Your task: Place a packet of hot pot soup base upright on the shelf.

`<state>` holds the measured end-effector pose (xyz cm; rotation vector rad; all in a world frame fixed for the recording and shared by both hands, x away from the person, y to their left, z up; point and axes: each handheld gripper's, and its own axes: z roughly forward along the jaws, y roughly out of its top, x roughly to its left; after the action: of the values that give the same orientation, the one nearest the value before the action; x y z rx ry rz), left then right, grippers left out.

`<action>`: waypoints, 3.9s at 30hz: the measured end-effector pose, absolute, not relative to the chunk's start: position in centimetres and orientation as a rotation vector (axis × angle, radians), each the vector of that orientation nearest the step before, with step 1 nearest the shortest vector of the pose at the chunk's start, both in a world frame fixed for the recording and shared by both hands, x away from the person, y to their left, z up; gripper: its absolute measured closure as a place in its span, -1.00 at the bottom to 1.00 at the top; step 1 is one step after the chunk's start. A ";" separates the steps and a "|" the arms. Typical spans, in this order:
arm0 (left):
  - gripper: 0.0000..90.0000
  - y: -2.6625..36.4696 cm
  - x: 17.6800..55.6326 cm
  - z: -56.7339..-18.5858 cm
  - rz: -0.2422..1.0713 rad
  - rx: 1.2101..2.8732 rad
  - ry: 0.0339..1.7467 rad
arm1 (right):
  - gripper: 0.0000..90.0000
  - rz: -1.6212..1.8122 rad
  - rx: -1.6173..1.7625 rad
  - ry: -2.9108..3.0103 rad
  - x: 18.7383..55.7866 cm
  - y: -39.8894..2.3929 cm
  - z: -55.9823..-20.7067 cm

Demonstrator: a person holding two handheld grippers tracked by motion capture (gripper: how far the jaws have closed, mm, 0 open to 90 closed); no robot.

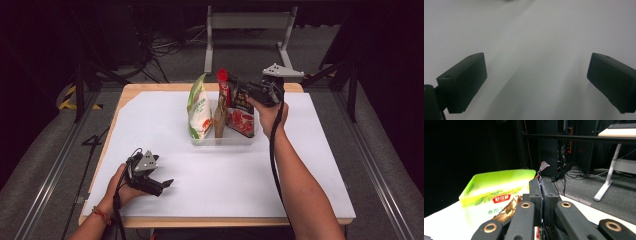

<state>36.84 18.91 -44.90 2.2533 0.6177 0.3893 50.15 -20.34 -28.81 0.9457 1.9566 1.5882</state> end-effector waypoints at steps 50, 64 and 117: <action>-0.92 18.3 36.9 -45.1 0.404 2.281 0.605 | 0.78 1.470 0.981 2.027 48.8 -23.4 -30.3; -0.92 18.3 36.9 -45.2 0.407 2.290 0.602 | 0.50 1.468 0.935 2.039 48.2 -23.5 -29.5; -0.92 18.1 36.8 -45.3 0.408 2.304 0.592 | -0.31 1.350 0.851 2.069 44.5 -24.7 -31.7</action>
<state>36.83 18.11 -45.28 2.3043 0.5922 0.4078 44.51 -24.74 -31.65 0.8511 2.0693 1.3498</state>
